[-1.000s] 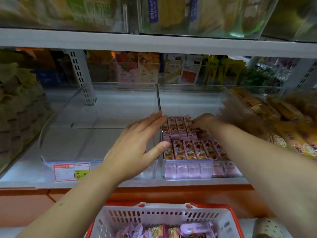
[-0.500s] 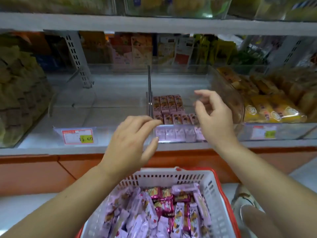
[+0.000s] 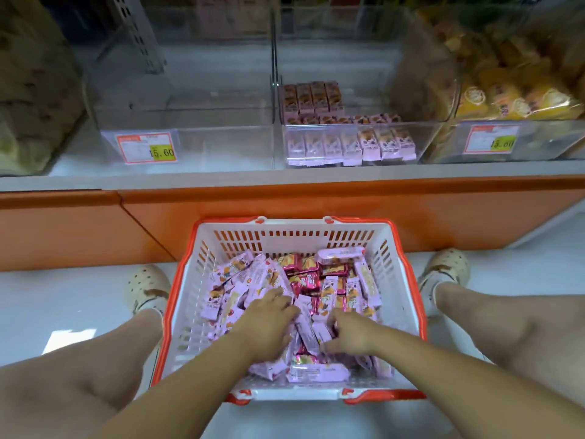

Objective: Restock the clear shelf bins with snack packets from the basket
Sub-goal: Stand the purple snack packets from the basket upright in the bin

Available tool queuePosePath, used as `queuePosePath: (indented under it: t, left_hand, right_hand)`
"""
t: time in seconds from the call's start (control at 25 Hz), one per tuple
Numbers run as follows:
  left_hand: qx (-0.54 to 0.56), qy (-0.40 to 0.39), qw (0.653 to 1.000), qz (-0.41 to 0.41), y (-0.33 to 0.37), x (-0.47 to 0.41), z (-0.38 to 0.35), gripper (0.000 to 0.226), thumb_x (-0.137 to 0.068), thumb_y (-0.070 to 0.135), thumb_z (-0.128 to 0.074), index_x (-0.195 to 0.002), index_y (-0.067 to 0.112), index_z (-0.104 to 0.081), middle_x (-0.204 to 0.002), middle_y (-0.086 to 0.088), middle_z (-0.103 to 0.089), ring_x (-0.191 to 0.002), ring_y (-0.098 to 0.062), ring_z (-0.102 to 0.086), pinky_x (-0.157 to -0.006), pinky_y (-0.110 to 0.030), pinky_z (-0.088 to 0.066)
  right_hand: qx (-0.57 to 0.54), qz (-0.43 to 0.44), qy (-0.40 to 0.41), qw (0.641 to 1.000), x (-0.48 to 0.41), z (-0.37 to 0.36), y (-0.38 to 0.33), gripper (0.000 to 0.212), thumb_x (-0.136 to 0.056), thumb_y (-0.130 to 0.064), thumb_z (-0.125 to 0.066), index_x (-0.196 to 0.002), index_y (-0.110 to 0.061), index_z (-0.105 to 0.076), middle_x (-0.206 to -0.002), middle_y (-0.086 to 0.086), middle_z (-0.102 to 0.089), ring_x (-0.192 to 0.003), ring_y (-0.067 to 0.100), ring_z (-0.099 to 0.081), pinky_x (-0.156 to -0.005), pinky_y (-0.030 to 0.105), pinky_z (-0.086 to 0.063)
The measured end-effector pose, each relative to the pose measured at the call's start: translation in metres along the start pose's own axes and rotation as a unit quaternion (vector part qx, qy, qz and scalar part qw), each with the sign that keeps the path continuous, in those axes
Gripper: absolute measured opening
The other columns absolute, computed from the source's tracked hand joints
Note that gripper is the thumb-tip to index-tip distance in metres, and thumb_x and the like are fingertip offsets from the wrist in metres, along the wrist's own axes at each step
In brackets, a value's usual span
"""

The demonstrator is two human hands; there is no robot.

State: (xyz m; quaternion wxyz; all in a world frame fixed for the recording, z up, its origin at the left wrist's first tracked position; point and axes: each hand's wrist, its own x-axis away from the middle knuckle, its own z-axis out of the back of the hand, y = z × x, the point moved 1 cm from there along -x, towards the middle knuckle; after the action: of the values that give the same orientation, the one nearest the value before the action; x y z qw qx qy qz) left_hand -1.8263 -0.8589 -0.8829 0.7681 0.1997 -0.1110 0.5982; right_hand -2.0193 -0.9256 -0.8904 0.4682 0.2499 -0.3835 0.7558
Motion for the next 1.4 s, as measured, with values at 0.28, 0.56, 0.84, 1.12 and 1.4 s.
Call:
queuePosePath:
  t: [0.28,0.56,0.84,1.12,1.4]
  left_hand:
    - [0.018,0.006,1.000,0.007,-0.006,-0.006,0.001,0.054,-0.092,0.032,-0.054,-0.143,0.024,-0.036,-0.150,-0.001,-0.033,-0.141,-0.023,-0.020,-0.112,-0.042,-0.030]
    - [0.039,0.020,0.999,0.015,-0.002,-0.007,0.012,0.060,-0.092,0.034,-0.056,-0.147,0.023,-0.032,-0.151,-0.002,-0.032,-0.140,-0.022,-0.022,-0.112,-0.036,-0.025]
    - [0.440,0.043,0.894,0.078,0.012,-0.009,0.044,0.068,-0.095,0.033,-0.058,-0.152,0.026,-0.021,-0.152,0.003,-0.035,-0.134,-0.016,-0.040,-0.108,-0.034,-0.037]
    - [0.677,0.045,0.720,0.146,0.014,-0.010,0.050,0.056,-0.090,0.024,-0.067,-0.138,0.024,-0.040,-0.102,0.009,-0.071,-0.098,-0.008,-0.065,-0.099,-0.033,-0.044]
    - [0.710,0.056,0.691,0.119,0.009,-0.012,0.058,0.047,-0.088,0.027,-0.069,-0.129,0.039,-0.051,-0.110,-0.002,-0.067,-0.098,-0.015,-0.068,-0.086,-0.034,-0.056]
  right_hand:
    - [-0.038,-0.030,0.046,0.998,-0.008,-0.017,0.005,0.044,-0.085,-0.030,-0.069,-0.115,-0.012,-0.041,-0.101,0.011,-0.058,-0.091,0.027,-0.058,-0.073,0.036,-0.045]
    - [-0.128,-0.015,0.064,0.990,-0.006,-0.012,0.006,0.029,-0.088,-0.025,-0.067,-0.104,-0.020,-0.043,-0.090,0.001,-0.053,-0.080,0.021,-0.053,-0.067,0.032,-0.039]
    - [-0.576,0.071,-0.025,0.814,0.020,0.037,-0.006,0.026,-0.097,-0.018,-0.054,-0.120,-0.019,-0.065,-0.109,0.009,-0.069,-0.091,0.019,-0.062,-0.076,0.030,-0.046]
    - [-0.662,0.076,-0.040,0.745,0.024,0.039,-0.005,0.029,-0.095,-0.013,-0.053,-0.120,-0.001,-0.063,-0.102,0.014,-0.065,-0.081,0.022,-0.056,-0.070,0.031,-0.047]
    - [-0.564,0.082,-0.003,0.822,0.036,0.060,-0.009,0.042,-0.085,0.009,-0.061,-0.121,-0.013,-0.063,-0.081,0.008,-0.067,-0.057,0.012,-0.060,-0.049,0.019,-0.049]
